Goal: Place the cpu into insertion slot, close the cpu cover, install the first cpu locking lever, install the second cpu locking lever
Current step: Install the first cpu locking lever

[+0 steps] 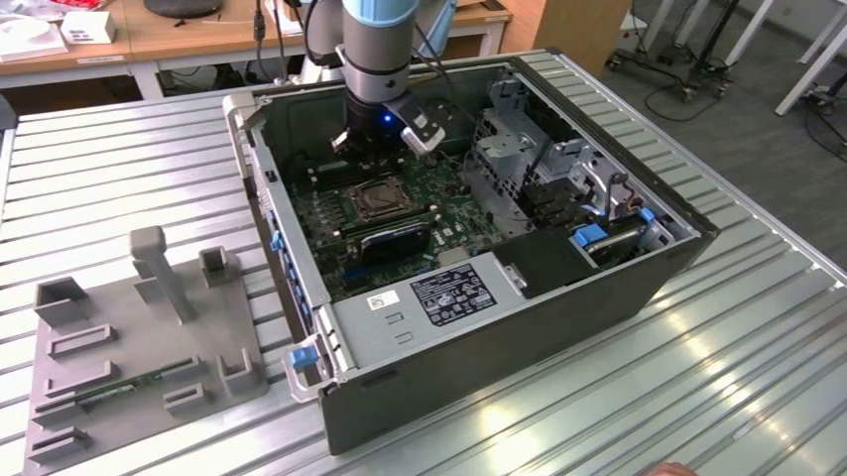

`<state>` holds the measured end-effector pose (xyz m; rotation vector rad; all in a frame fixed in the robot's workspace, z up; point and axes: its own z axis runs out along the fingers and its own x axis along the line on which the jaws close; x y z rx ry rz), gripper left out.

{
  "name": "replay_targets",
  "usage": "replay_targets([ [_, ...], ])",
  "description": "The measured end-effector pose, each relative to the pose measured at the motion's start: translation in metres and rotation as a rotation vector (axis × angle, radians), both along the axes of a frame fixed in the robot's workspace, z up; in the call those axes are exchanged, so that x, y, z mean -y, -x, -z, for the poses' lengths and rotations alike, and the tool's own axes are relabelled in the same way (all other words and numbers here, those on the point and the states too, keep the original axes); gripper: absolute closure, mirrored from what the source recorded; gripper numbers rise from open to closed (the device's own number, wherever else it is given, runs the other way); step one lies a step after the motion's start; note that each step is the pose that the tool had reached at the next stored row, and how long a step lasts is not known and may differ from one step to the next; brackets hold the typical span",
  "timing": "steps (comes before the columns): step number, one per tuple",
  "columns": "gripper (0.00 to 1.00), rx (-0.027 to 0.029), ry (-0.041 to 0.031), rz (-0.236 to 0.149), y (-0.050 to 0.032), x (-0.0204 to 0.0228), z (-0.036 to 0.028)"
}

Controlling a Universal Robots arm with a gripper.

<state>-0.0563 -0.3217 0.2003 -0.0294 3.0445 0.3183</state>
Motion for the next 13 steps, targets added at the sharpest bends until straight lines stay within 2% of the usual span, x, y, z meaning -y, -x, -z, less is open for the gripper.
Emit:
replay_targets([
  [7,0.89,0.0000,0.0000,0.005,0.0000,0.0000,0.0000],
  [13,0.89,0.0000,0.0001,0.026,0.0000,0.0002,0.0003],
])
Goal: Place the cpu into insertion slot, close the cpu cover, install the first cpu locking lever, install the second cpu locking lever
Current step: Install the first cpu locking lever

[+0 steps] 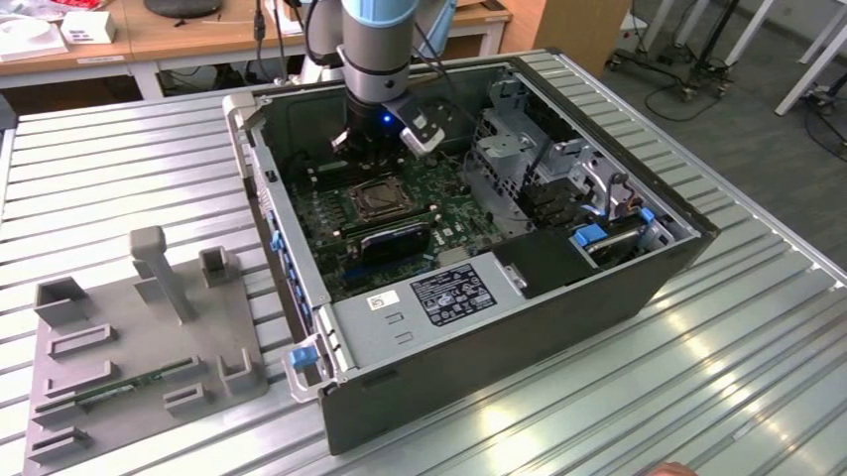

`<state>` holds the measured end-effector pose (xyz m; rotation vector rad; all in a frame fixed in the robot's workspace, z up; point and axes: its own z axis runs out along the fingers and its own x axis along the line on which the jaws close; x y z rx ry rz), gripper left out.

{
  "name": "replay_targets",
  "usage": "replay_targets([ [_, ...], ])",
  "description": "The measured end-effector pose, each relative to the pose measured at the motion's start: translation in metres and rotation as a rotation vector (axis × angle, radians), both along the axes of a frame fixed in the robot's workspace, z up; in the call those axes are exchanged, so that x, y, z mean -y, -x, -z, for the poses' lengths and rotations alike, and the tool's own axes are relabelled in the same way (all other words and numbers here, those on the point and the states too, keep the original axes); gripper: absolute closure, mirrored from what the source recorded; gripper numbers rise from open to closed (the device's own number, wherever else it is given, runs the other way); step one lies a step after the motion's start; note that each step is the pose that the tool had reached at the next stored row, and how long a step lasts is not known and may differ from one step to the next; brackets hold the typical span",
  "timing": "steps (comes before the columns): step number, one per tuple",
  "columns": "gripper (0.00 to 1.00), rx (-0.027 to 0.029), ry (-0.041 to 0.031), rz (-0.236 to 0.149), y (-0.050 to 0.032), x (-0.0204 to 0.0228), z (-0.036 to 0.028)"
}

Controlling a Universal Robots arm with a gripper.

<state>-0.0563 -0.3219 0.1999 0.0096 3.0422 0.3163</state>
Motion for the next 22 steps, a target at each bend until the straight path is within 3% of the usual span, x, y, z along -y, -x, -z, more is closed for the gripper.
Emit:
replay_targets([
  [9,0.89,0.0000,-0.0078,0.009,0.0000,-0.0001,0.0002],
  [15,0.89,0.0001,-0.0174,0.009,0.0000,-0.0002,0.0003],
  [22,0.89,0.0001,-0.0177,0.012,0.0000,0.0000,0.0004],
])
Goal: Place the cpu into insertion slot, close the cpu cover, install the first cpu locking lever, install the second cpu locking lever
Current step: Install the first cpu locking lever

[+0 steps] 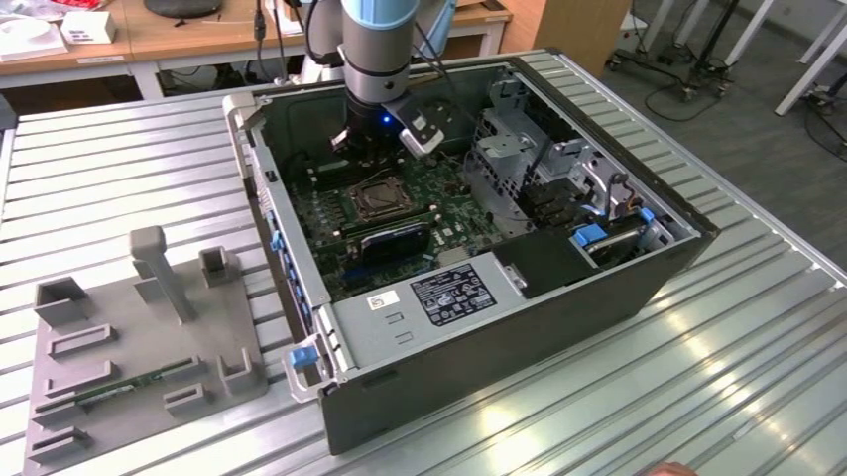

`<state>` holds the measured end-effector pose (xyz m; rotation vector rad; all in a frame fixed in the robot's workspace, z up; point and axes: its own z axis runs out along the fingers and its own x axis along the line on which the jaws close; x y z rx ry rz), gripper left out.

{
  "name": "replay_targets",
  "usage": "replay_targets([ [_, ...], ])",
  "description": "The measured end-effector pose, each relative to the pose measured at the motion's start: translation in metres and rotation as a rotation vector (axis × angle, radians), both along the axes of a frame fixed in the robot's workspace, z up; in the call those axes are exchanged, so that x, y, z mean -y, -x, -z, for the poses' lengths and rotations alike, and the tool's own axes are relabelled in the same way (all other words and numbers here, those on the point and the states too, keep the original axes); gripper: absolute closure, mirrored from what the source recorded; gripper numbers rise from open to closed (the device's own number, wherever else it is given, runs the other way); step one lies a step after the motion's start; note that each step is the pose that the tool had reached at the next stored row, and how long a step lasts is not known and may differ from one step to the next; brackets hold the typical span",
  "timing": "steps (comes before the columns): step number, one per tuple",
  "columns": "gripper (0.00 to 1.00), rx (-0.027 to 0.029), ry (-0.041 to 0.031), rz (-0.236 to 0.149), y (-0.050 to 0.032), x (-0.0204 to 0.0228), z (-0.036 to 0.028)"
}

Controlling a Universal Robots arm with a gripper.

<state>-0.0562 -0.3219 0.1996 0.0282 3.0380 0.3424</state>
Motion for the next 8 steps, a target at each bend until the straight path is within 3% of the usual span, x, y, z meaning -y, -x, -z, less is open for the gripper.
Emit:
replay_targets([
  [8,0.89,0.0000,0.0000,0.000,0.0000,0.0000,-0.0029],
])
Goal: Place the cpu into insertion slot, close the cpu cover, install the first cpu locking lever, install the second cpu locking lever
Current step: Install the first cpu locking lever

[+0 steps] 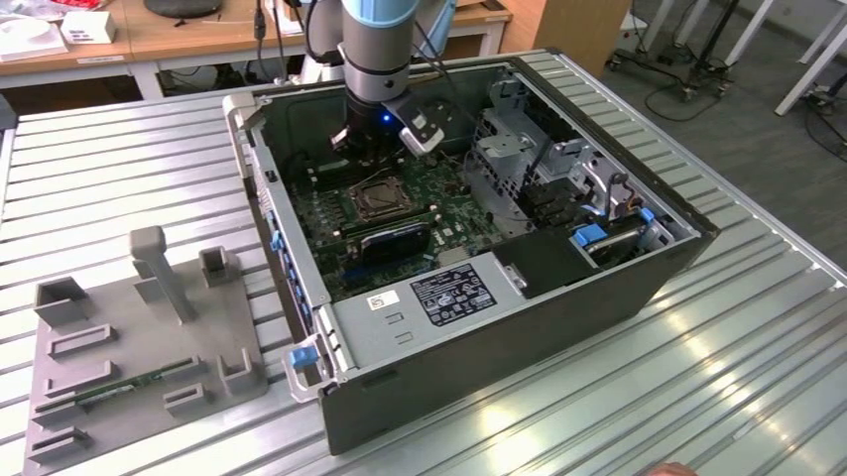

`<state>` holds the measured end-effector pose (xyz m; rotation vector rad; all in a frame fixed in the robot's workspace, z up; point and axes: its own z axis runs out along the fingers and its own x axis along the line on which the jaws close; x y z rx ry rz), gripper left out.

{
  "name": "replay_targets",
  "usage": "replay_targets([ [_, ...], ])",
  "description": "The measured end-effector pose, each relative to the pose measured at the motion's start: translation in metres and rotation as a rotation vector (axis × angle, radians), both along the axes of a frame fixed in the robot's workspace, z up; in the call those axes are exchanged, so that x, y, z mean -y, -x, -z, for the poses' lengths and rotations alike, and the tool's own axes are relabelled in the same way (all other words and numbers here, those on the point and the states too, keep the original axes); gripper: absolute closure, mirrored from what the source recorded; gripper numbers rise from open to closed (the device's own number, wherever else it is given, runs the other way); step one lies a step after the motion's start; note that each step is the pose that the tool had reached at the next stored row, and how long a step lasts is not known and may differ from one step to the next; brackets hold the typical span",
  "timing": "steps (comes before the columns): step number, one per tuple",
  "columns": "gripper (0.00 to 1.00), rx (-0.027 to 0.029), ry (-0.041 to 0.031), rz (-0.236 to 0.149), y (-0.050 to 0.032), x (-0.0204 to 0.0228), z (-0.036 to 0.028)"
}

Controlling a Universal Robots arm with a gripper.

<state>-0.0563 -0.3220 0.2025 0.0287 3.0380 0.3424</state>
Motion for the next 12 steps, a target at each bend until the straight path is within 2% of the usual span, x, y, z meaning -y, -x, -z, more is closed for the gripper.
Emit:
replay_targets([
  [8,0.89,0.0021,0.0000,0.000,0.0000,-0.0001,-0.0133],
  [12,0.89,0.0028,-0.0060,0.000,0.0000,-0.0002,-0.0163],
])
